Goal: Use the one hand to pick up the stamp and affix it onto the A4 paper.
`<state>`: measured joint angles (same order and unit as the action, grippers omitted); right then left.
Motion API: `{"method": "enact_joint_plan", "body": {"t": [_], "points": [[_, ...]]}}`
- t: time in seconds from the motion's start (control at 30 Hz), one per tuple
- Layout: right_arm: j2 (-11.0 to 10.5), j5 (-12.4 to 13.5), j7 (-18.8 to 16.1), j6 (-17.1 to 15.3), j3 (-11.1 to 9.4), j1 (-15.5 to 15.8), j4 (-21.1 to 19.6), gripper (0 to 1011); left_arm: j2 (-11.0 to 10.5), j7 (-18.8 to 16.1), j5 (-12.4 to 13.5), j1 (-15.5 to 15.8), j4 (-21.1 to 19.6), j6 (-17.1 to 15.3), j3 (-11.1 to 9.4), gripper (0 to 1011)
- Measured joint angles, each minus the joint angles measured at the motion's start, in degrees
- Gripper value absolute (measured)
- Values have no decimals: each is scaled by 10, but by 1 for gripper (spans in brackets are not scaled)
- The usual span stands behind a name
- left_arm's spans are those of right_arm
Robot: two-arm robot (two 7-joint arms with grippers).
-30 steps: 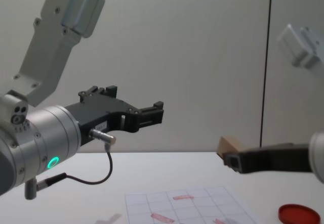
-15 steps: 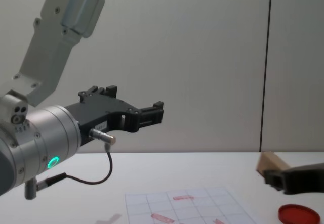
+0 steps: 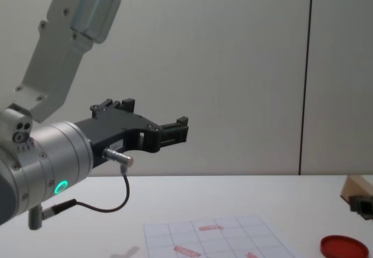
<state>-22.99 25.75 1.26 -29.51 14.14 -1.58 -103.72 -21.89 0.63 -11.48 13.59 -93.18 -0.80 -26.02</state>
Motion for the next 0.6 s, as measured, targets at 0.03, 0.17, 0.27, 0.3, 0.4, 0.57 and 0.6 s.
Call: {"method": "enact_joint_plan", "body": {"t": [0.03,0.17,0.27,0.3,0.4,0.57,0.6], "points": [[-1,2,1,0,-2,-1,2,217,0,0,0,0,0,0,0,1002],[-2,10,5,0,-9,-7,15,216,0,0,0,0,0,0,0,1002],[-2,15,6,0,-13,-13,25,217,0,0,0,0,0,0,0,1002],[-1,16,6,0,-14,-15,28,217,0,0,0,0,0,0,0,1002],[1,20,6,-2,-17,-23,40,217,0,0,0,0,0,0,0,1002],[5,21,2,-7,-20,-37,59,217,0,0,0,0,0,0,0,1002],[7,21,0,-8,-20,-41,65,217,0,0,0,0,0,0,0,1002]]}}
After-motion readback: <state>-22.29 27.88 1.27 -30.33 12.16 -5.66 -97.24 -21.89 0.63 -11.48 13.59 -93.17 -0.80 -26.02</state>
